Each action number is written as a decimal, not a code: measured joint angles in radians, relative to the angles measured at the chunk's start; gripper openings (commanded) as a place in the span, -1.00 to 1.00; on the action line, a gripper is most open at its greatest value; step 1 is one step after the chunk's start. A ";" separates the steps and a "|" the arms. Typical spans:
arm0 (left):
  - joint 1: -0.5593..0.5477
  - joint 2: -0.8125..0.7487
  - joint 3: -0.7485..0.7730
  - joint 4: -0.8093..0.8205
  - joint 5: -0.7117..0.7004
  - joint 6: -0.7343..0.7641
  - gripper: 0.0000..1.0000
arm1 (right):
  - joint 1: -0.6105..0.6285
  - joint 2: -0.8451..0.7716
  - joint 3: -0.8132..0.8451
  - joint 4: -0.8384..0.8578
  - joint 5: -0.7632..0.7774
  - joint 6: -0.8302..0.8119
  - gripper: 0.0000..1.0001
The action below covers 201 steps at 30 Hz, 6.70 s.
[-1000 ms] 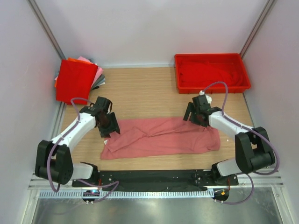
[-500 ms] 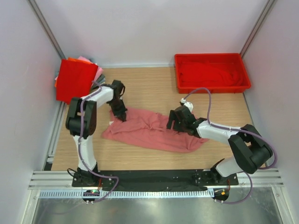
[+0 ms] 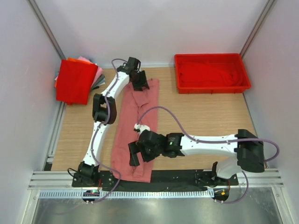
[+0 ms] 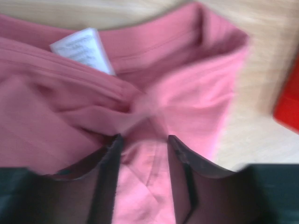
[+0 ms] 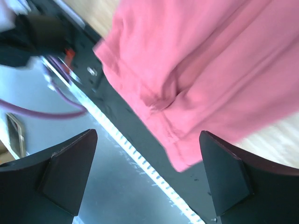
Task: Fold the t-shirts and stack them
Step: Fold the tshirt
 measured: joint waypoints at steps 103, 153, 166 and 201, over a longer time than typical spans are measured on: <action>-0.218 -1.762 -2.081 0.198 -0.262 -0.387 0.12 | -0.138 -0.421 -0.500 0.153 0.198 0.187 0.39; -0.688 -1.749 -1.861 0.119 -0.401 -0.670 -0.97 | -0.004 -0.537 -0.366 -0.227 0.435 0.374 -0.97; -0.336 -1.514 -1.585 0.039 -0.350 -0.396 -1.00 | -0.426 -0.309 -0.057 -0.241 0.354 0.049 -0.97; 0.024 -0.671 -0.914 0.005 -0.151 -0.068 -1.00 | -0.785 0.491 0.594 -0.181 0.060 -0.344 -0.98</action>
